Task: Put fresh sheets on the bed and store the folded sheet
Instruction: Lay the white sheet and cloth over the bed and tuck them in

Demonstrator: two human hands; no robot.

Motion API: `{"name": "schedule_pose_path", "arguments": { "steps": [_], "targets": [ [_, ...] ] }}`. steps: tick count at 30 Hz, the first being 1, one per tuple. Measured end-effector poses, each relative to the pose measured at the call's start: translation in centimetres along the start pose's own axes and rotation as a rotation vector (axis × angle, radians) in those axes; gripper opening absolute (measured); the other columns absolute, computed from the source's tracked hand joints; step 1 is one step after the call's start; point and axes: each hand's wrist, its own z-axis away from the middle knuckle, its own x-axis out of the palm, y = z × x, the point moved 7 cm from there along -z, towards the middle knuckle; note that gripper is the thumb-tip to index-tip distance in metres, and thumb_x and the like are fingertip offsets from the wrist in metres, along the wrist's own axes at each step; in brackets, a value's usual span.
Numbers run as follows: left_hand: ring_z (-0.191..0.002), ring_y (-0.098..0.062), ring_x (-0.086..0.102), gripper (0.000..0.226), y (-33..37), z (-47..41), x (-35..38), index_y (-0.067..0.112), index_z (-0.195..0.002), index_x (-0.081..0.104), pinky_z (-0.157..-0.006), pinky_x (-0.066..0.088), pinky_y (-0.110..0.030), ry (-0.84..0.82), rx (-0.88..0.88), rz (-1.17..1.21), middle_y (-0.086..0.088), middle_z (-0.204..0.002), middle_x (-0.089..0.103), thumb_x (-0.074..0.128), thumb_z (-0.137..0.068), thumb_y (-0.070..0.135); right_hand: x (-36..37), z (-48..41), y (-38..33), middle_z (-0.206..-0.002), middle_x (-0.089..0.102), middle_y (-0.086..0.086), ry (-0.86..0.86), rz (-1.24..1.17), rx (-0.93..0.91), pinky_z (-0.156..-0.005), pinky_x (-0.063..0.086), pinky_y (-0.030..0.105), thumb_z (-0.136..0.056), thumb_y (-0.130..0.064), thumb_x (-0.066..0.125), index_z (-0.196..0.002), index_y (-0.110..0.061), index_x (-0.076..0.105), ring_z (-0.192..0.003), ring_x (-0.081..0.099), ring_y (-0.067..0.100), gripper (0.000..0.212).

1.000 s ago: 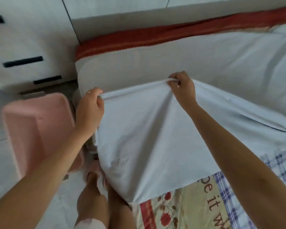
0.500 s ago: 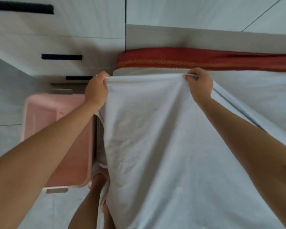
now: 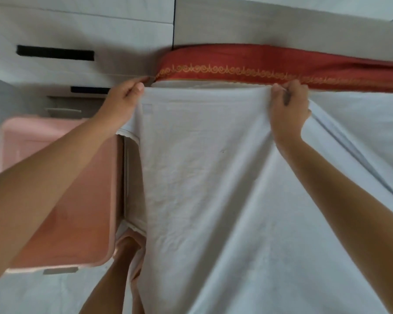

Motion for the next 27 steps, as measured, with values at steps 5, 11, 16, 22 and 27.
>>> {"name": "schedule_pose_path", "arguments": {
  "steps": [5, 11, 16, 22, 27],
  "targets": [
    [-0.088, -0.011, 0.045, 0.033, -0.6, -1.1, 0.8, 0.000, -0.116, 0.058, -0.059, 0.031, -0.003, 0.001, -0.102, 0.068, -0.004, -0.096, 0.051, 0.039, -0.101, 0.022, 0.9, -1.2, -0.7, -0.096, 0.042, -0.005, -0.011, 0.041, 0.032, -0.083, 0.024, 0.029, -0.095, -0.029, 0.047, -0.072, -0.026, 0.040, -0.084, 0.042, 0.014, 0.024],
    [-0.068, 0.004, 0.045, 0.020, -2.0, -1.9, 1.1, 0.020, -0.107, 0.060, -0.062, 0.036, -0.010, 0.013, -0.167, 0.189, 0.010, -0.080, 0.054, 0.042, -0.100, 0.021, 3.0, -3.2, -1.3, -0.100, 0.039, -0.003, -0.106, 0.154, 0.000, -0.083, 0.022, 0.031, -0.096, -0.034, 0.043, -0.084, -0.024, 0.041, -0.094, 0.045, 0.019, 0.015],
    [-0.063, -0.006, 0.038, 0.030, -2.3, -2.0, 1.4, 0.026, -0.071, 0.049, -0.059, 0.030, -0.023, -0.081, -0.147, 0.173, 0.004, -0.069, 0.042, 0.042, -0.100, 0.025, 4.2, -3.3, -0.2, -0.099, 0.042, -0.004, -0.194, 0.170, -0.011, -0.084, 0.021, 0.032, -0.095, -0.034, 0.045, -0.074, -0.023, 0.041, -0.096, 0.049, 0.025, 0.024],
    [-0.074, 0.006, 0.057, 0.022, -0.9, -1.3, 1.6, 0.024, -0.086, 0.061, -0.071, 0.041, -0.011, -0.374, -0.113, 0.102, 0.010, -0.084, 0.060, 0.047, -0.095, 0.039, 4.7, -3.4, 0.5, -0.125, 0.044, 0.007, -0.290, 0.225, 0.044, -0.100, 0.025, 0.039, -0.097, -0.040, 0.040, -0.097, -0.015, 0.053, -0.112, 0.046, 0.028, 0.028],
    [-0.074, 0.001, 0.063, 0.021, -2.2, -0.9, -0.2, 0.022, -0.095, 0.068, -0.065, 0.046, -0.012, -0.536, -0.166, -0.017, 0.007, -0.088, 0.067, 0.075, -0.078, 0.032, 5.0, -3.2, -0.5, -0.142, 0.030, 0.011, -0.321, 0.309, 0.254, -0.109, 0.024, 0.042, -0.099, -0.042, 0.037, -0.125, -0.012, 0.046, -0.127, 0.036, 0.033, 0.041]
  ]
}}
